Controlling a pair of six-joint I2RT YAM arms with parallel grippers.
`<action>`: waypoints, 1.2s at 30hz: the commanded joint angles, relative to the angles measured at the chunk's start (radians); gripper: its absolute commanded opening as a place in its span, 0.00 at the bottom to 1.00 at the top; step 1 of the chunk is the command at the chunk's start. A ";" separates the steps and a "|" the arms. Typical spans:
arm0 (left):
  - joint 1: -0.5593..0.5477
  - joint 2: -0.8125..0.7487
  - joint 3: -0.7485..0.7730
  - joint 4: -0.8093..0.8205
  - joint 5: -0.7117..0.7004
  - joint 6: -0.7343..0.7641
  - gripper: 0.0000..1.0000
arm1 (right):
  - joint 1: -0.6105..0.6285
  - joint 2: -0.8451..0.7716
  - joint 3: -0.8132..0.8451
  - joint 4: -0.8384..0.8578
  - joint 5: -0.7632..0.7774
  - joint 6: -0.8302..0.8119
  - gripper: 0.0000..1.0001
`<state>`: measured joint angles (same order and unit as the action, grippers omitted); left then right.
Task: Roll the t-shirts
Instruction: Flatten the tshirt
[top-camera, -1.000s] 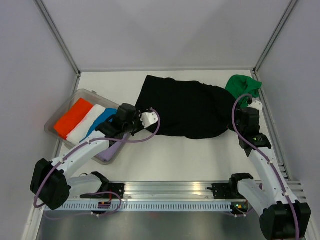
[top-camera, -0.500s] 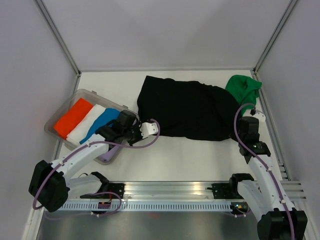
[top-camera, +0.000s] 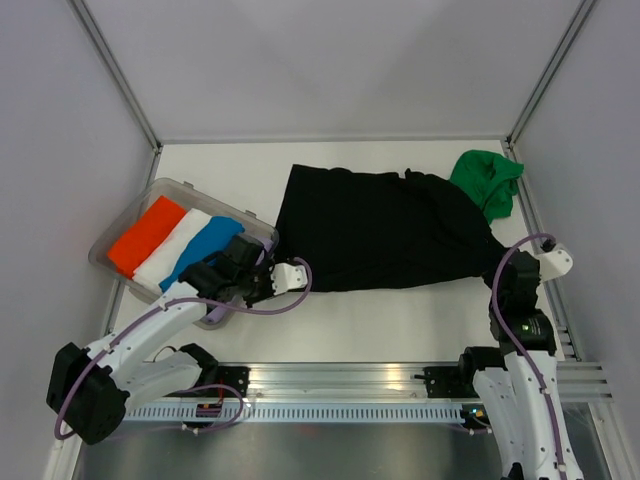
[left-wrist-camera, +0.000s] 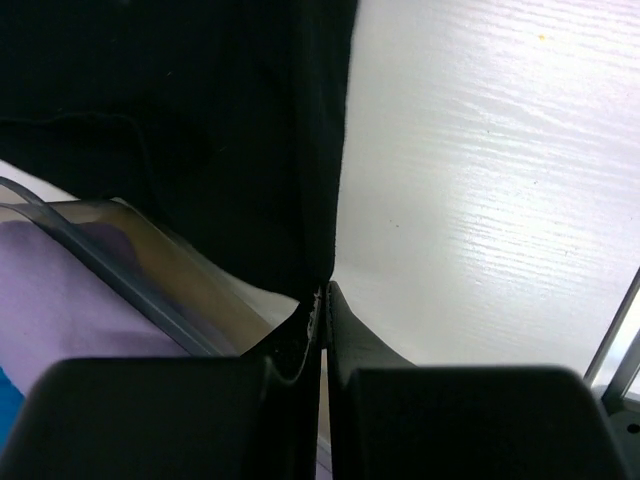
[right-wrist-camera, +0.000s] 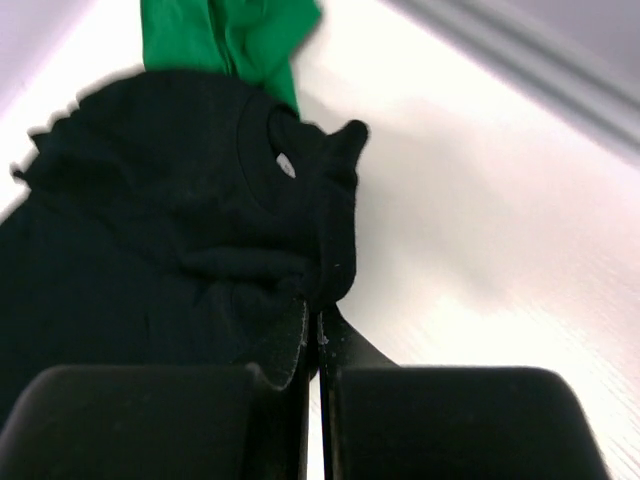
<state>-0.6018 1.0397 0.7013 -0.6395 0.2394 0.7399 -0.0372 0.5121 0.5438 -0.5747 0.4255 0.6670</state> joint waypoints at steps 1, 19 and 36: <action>0.002 -0.035 -0.014 -0.049 0.006 0.084 0.02 | -0.006 -0.052 0.082 -0.059 0.143 0.040 0.00; -0.001 0.089 -0.043 -0.065 -0.008 0.087 0.42 | -0.006 0.019 -0.036 -0.014 0.098 0.167 0.79; -0.095 0.260 -0.103 0.087 -0.114 0.052 0.82 | -0.006 0.354 -0.179 0.188 -0.017 0.233 0.95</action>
<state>-0.6918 1.2713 0.6094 -0.5980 0.1654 0.8055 -0.0395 0.8185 0.3752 -0.4706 0.4377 0.8722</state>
